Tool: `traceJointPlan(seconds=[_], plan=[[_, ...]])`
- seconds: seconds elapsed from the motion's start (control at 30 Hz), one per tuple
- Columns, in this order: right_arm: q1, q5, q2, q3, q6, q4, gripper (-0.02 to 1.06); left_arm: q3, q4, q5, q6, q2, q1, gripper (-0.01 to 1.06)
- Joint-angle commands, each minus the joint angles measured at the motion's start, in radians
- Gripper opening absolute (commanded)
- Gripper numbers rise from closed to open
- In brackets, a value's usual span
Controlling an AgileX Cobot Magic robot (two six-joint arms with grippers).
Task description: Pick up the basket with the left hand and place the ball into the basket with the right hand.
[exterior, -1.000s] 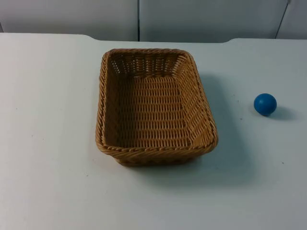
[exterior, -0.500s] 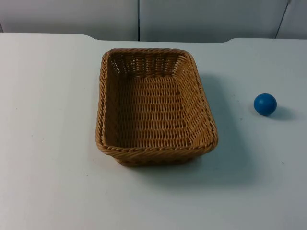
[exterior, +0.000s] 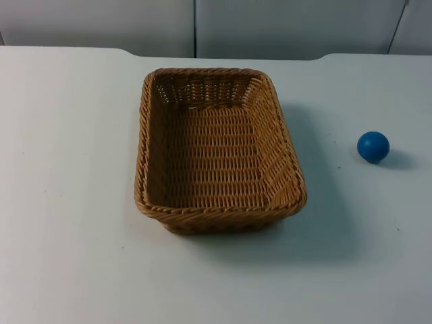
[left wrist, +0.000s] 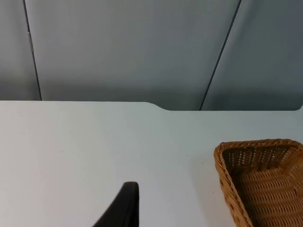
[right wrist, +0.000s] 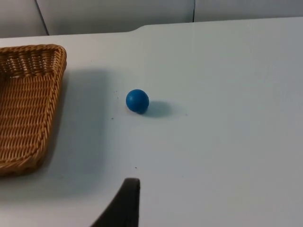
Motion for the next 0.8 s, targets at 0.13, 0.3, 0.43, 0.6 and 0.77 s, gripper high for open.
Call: traceJointPlan(seconds=[0.13, 0.3, 0.43, 0.6, 0.77], plan=[[0.004, -0.013, -0.004, -0.008, 0.002, -0.008, 1.00, -0.009, -0.018, -0.054, 0.010, 0.004, 0.001, 1.05], [0.004, -0.013, -0.004, -0.008, 0.002, -0.008, 1.00, -0.009, -0.023, -0.051, -0.014, 0.013, 0.001, 1.05], [0.004, -0.007, -0.004, -0.008, 0.002, -0.008, 1.00, -0.009, -0.069, -0.058, 0.026, 0.049, 0.001, 1.05], [0.004, -0.007, -0.004, -0.008, 0.002, -0.008, 1.00, -0.009, -0.107, -0.074, 0.009, 0.157, -0.010, 1.05], [0.004, -0.005, -0.004, -0.008, 0.002, 0.000, 1.00, -0.020, -0.137, -0.130, 0.044, 0.318, -0.112, 1.05]])
